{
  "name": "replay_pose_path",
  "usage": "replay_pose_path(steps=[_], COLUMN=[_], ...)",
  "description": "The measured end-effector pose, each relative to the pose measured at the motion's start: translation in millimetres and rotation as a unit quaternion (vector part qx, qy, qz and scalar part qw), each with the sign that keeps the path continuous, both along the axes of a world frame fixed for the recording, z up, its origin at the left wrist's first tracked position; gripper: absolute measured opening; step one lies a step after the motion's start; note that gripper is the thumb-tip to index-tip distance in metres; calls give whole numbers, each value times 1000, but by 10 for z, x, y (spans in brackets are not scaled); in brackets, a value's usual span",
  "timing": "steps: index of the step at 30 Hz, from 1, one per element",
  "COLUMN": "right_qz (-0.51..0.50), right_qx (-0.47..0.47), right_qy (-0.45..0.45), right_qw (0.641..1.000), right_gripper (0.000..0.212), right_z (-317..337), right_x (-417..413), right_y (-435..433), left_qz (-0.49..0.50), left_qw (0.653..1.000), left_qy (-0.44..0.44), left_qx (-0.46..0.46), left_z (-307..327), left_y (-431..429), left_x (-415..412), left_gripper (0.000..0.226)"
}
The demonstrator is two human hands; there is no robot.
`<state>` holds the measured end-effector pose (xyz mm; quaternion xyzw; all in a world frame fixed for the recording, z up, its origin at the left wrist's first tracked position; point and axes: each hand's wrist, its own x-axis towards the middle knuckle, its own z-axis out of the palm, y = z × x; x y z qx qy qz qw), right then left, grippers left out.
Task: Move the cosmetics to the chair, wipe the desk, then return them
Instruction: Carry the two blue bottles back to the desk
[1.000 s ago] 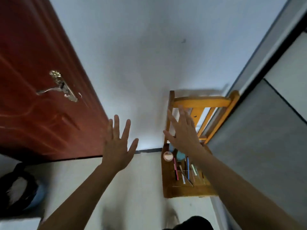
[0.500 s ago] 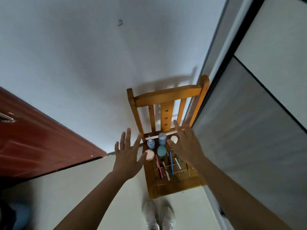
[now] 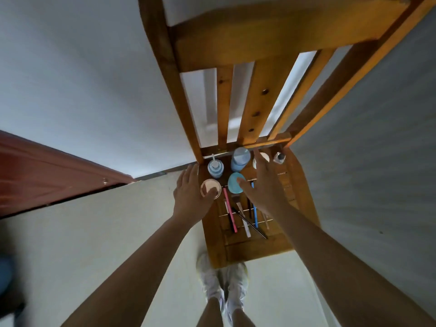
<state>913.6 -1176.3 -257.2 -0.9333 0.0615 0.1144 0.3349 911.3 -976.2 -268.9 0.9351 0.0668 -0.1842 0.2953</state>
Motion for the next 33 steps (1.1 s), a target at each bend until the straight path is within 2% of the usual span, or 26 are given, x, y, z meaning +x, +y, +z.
replay_pose_path(steps=[4,8,13,16,21,26,30,33], right_qz=[-73,-102,-124,-144,-138,-113,-20,86], right_qx=[41,71,81,105,124,171,221,277], right_qy=[-31,-7,-16,-33,-84,-91,-108,-144], right_qw=[996,992,989,983,979,975,969,946], right_gripper=[81,74,61,58,54,63,63,65], right_z=[-405,-615,-752,-699,-191,776,1742,2355], right_x=[77,258,454,448,182,-131,-245,-303], right_y=[86,126,141,139,204,531,1042,1572], left_qz=[38,47,60,56,76,128,201,267], left_qw=[998,995,992,989,977,967,949,926], left_qy=[-2,-34,-95,-118,-147,-160,-198,-246], left_qx=[-58,-80,-59,-64,-131,-153,-139,-104], left_z=[-440,-676,-812,-711,-107,908,1880,2525], left_y=[-50,-144,-283,-257,-18,489,1139,1637], left_x=[112,271,431,372,107,-269,-697,-1184], left_gripper=[73,66,52,51,44,45,47,47])
